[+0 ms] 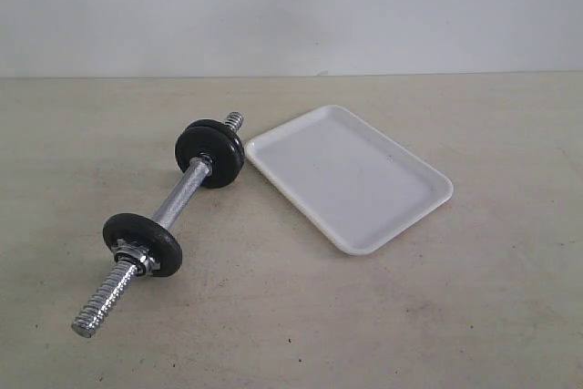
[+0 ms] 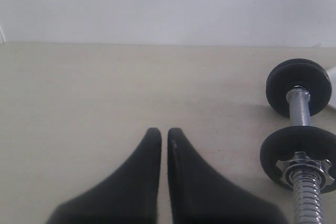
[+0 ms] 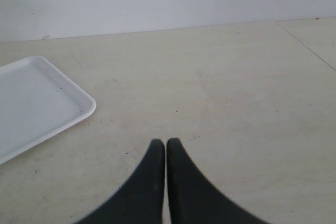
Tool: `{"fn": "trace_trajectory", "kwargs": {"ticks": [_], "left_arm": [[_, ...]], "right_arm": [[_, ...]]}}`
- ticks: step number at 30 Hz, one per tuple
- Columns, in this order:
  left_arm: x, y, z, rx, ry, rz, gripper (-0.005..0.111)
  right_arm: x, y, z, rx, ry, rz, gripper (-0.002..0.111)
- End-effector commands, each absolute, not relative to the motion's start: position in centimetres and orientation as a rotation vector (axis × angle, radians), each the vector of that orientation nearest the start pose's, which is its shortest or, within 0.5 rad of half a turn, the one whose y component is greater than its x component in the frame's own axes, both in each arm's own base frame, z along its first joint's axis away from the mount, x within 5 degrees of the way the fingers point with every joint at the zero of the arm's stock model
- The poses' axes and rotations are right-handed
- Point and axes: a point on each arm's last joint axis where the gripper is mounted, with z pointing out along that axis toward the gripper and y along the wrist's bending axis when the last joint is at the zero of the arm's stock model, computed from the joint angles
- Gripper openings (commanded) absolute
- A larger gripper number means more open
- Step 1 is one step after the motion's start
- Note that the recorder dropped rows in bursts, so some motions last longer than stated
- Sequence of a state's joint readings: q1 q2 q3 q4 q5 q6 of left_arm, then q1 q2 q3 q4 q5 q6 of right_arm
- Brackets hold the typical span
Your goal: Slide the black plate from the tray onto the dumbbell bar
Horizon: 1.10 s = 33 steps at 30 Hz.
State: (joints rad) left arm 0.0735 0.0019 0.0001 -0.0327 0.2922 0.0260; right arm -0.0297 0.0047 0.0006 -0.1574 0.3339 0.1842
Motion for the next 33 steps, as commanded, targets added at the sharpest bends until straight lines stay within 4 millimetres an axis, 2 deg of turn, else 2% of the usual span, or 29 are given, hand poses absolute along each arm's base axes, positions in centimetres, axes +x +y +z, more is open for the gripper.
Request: {"fn": "trace_trajectory", "kwargs": {"ticks": [1,33], "left_arm": [[5.46,0.28,18.74,-0.068,1.767,0.029,0.004],[5.46,0.28,18.74,-0.068,1.767,0.029,0.004]], "right_arm": [[5.36,-0.62,18.36,0.086,1.81,-0.046,0.0],[5.38,-0.41,18.35,0.052,1.811,-0.019,0.0]]}}
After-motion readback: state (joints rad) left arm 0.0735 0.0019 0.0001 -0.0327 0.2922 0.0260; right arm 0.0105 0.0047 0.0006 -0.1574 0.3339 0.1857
